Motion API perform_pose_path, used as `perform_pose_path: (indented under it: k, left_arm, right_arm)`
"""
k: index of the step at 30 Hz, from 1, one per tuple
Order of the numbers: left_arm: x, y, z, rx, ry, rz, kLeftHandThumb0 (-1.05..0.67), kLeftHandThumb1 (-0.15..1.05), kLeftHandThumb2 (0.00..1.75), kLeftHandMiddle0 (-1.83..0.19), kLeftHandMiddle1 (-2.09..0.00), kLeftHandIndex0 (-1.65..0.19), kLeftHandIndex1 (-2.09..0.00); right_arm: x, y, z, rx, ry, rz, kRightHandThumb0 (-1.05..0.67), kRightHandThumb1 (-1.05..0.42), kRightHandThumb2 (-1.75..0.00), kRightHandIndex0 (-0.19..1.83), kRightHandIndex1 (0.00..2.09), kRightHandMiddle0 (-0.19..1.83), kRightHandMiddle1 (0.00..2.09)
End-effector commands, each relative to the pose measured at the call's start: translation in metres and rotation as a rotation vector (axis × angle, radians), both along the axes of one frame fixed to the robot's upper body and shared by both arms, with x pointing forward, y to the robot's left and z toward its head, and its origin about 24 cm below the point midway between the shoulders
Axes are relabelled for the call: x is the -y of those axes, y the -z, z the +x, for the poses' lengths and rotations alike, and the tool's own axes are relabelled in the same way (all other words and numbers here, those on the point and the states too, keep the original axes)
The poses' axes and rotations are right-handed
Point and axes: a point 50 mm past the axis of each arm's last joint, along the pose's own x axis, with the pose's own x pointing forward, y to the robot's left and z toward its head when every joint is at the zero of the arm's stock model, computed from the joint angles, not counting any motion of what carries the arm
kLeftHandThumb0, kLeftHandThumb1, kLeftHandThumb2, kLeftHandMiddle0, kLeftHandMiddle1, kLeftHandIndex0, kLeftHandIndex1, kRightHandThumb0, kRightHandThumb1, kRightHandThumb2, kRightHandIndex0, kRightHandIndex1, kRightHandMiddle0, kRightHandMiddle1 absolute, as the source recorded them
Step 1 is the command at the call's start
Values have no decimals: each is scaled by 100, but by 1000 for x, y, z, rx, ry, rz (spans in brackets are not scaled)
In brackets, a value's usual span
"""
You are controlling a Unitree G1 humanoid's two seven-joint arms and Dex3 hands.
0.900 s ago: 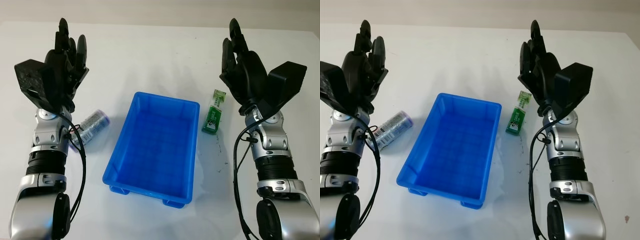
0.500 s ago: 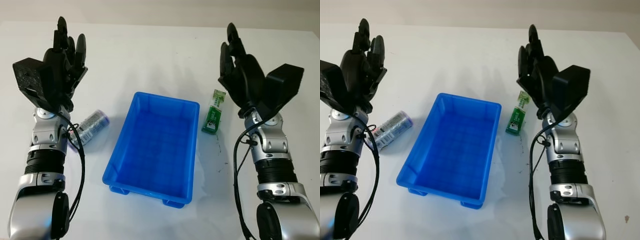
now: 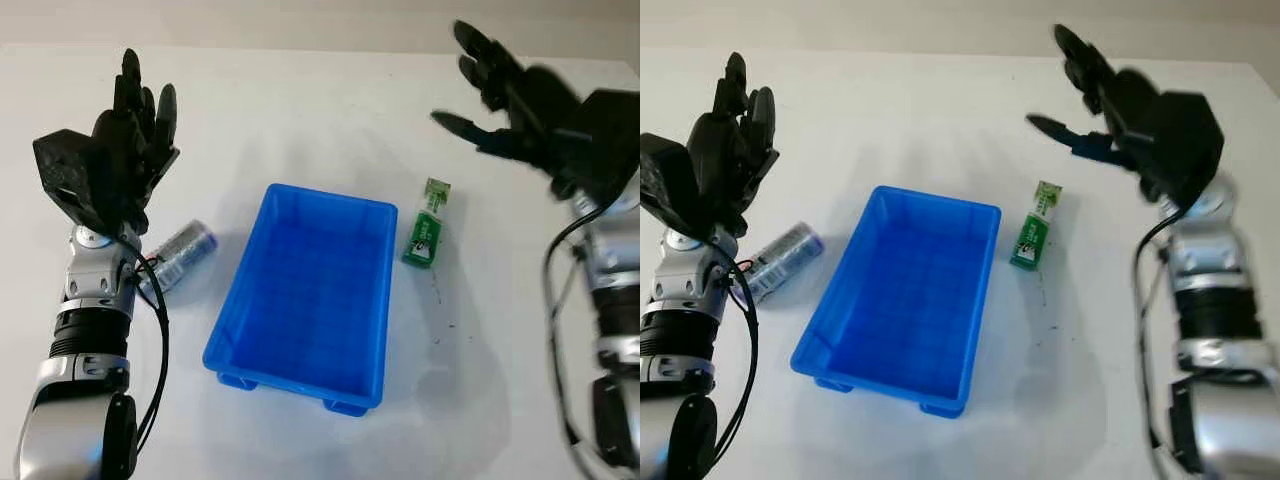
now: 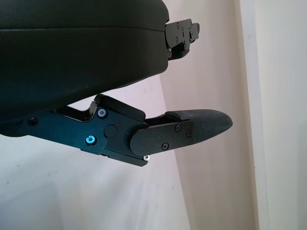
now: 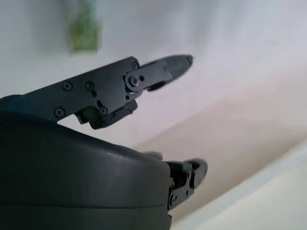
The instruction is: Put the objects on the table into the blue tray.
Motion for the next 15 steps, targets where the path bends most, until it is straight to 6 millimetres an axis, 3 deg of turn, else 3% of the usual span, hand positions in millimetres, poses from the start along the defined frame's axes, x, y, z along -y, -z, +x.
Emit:
perform_pose_path:
  k: [1, 6, 15]
  left_arm:
    - [-3, -5, -2, 24, -8, 14, -70, 105, 56, 15, -6, 16, -6]
    - [-2, -3, -1, 16, -6, 13, -70, 105, 55, 15, -6, 16, -6]
    - [-2, -3, 1, 15, 7, 6, -69, 105, 53, 16, -5, 15, -6]
  right_arm:
    - [2, -6, 0, 18, 2, -180, -29, -73, -3, 38, 27, 36, 30]
    - [-2, 0, -4, 5, -41, -547, -21, -74, -6, 42, 16, 50, 11]
    - [-4, 15, -6, 49, -152, -835, -8, -82, -8, 48, 13, 55, 7]
